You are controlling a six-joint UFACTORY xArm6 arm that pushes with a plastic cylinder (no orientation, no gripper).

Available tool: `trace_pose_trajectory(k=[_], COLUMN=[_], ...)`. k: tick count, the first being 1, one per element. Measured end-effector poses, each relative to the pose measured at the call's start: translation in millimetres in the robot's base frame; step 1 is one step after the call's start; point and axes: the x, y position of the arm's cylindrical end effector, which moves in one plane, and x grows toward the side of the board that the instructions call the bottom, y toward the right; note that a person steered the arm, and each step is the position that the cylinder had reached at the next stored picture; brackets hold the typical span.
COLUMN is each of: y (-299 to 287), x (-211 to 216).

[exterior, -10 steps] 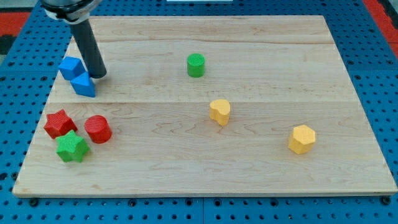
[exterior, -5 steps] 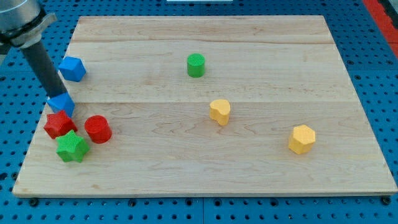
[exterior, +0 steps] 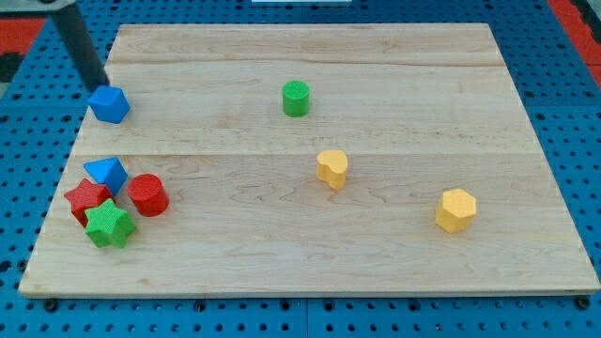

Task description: Move the blue cube close to the red circle

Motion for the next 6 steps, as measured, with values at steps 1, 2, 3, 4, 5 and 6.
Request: trace_pose_trajectory(k=[1, 2, 3, 4, 5, 6], y=[40, 50, 66, 80, 80, 121], x=[44, 45, 15, 72, 78, 14])
